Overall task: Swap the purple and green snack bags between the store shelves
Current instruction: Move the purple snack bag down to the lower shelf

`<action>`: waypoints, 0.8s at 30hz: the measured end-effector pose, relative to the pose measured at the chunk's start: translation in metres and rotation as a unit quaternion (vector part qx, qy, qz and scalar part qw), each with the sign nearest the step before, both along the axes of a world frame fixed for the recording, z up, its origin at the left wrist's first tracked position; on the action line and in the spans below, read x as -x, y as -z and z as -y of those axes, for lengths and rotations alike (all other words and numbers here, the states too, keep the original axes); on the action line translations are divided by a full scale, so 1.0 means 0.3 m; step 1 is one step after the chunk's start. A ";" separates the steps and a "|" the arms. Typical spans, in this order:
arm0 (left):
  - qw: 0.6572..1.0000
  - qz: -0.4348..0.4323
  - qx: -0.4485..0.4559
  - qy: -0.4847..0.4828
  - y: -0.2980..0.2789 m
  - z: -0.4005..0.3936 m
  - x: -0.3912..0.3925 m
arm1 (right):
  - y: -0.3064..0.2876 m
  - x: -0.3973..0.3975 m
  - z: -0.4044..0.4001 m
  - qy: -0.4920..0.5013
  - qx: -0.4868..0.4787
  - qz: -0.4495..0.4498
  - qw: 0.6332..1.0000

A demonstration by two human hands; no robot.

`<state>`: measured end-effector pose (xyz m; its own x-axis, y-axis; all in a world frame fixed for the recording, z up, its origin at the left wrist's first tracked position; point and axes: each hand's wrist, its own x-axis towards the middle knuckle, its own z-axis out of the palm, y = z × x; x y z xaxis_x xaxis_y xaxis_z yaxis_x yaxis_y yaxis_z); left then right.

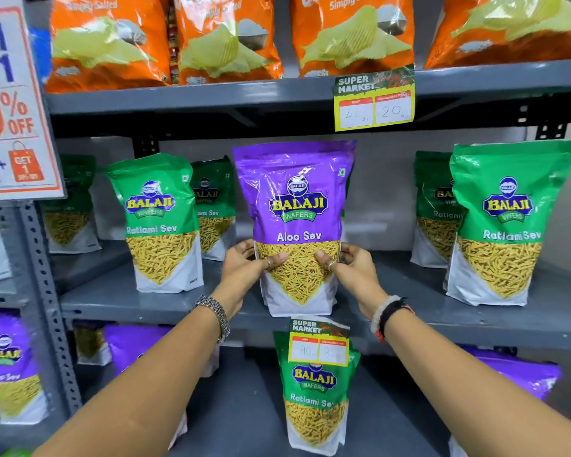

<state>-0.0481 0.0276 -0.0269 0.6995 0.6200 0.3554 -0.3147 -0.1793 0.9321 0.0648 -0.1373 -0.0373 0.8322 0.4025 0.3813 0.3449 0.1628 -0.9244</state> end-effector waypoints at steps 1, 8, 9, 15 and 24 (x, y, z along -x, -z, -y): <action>1.000 0.006 -0.011 -0.015 0.001 -0.001 0.044 | 0.001 0.032 -0.012 -0.008 -0.001 0.003 1.000; 0.995 0.032 -0.037 -0.092 0.034 -0.057 0.344 | 0.032 0.252 -0.130 -0.088 -0.027 0.024 0.995; 0.993 0.030 -0.032 -0.106 0.049 -0.067 0.393 | 0.043 0.285 -0.150 -0.101 -0.027 0.026 0.994; 0.992 0.022 -0.009 -0.122 0.201 -0.090 0.583 | 0.177 0.416 -0.207 -0.139 0.004 0.027 0.990; 0.989 -0.085 0.045 -0.113 0.611 -0.154 0.624 | 0.628 0.448 -0.249 -0.165 0.083 -0.063 0.981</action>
<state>-0.2352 0.0737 -0.2103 0.5845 0.7910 0.1810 -0.1138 -0.1409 0.9835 -0.0694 -0.0627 -0.2258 0.6825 0.7054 0.1912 0.1808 0.0904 -0.9793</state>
